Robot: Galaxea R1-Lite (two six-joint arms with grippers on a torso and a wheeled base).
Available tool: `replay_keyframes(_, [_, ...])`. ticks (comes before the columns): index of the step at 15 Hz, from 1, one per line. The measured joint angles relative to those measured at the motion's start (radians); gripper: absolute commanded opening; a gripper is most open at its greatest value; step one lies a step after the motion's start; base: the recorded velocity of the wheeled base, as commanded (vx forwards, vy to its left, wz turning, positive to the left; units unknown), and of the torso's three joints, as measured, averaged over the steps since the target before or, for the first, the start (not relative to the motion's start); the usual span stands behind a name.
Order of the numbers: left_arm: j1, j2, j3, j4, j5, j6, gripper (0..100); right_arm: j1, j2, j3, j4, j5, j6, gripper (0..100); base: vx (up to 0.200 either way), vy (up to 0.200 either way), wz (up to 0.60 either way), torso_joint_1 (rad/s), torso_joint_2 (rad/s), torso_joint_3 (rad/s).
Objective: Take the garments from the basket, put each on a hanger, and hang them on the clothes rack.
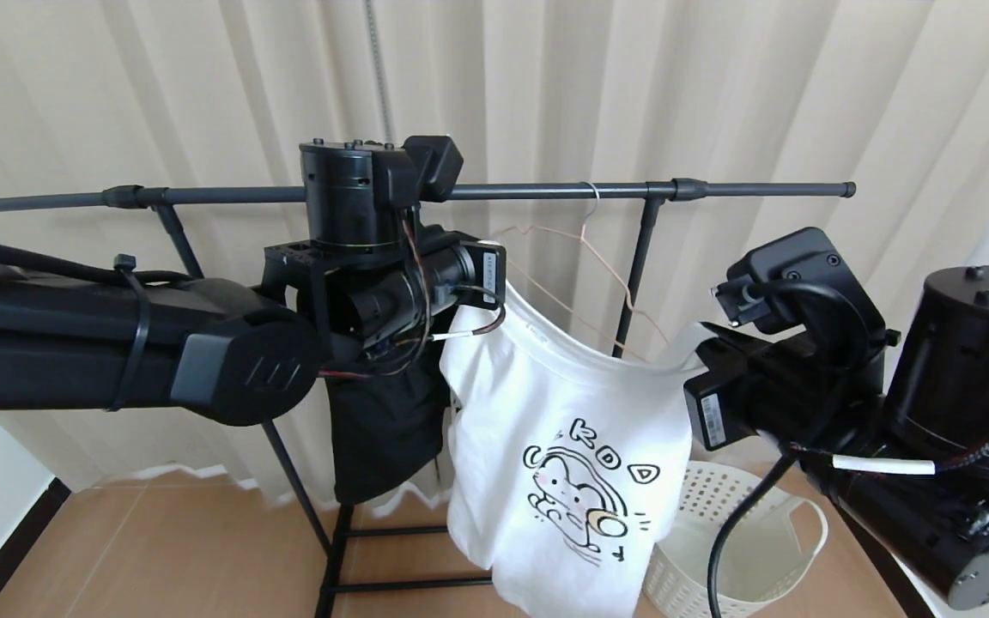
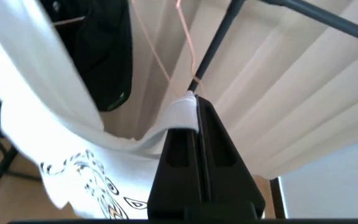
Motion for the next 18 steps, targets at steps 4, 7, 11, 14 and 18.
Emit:
replay_keyframes(4, [0.008,0.034,-0.093,-0.001,-0.111,-0.003,0,0.109,-0.013,0.022,0.028,0.004,0.027,0,0.000,0.000,0.00,0.000,0.00,0.000])
replay_keyframes(7, [0.009,0.060,-0.164,-0.004,-0.213,-0.008,0,0.194,0.028,0.014,0.024,0.004,0.118,0,0.000,0.000,0.00,0.000,0.00,0.000])
replay_keyframes(11, [0.004,0.087,-0.213,-0.006,-0.299,-0.011,0,0.259,0.092,-0.050,0.014,0.007,0.255,0,0.000,0.000,0.00,0.000,0.00,0.000])
replay_keyframes(14, [-0.001,0.099,-0.247,-0.004,-0.314,-0.016,0,0.276,0.143,-0.148,0.016,0.006,0.373,0,0.000,0.000,0.00,0.000,0.00,0.000])
replay_keyframes(18, [-0.003,0.107,-0.266,0.001,-0.306,-0.015,0,0.277,0.168,-0.214,0.030,0.004,0.418,0,0.000,0.000,0.00,0.000,0.00,0.000])
